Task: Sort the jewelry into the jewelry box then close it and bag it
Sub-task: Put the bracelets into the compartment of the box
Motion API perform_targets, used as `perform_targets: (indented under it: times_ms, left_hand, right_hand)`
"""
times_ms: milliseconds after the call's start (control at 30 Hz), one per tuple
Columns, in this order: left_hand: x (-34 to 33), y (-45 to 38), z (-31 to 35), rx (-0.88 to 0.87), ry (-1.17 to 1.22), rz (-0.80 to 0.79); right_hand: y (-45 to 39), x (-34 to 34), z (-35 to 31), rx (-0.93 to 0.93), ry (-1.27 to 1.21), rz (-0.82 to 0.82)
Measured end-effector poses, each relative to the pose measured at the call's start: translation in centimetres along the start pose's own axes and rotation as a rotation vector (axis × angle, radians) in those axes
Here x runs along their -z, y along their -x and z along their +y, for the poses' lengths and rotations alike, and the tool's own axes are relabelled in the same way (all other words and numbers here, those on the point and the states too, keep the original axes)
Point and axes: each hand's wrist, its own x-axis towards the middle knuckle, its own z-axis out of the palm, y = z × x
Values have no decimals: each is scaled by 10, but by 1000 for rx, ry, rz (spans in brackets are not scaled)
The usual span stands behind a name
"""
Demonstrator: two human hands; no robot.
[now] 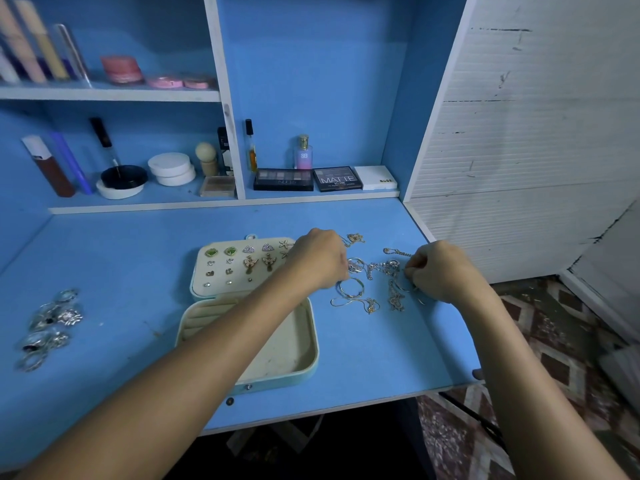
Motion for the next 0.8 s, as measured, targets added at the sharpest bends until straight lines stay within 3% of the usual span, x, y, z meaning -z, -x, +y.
perform_targets:
  times_ms: [233,500,800]
  left_hand:
    - [3,0,-6,-18,30,-2]
    - [10,7,-3,-112,-52,-167]
    - [6,8,-4,-109,9,-130]
  right_hand:
    - [9,8,-7,28,-239,66]
    - [13,7,-12,23,-297,46]
    - [18,-3,-13,20,-421,27]
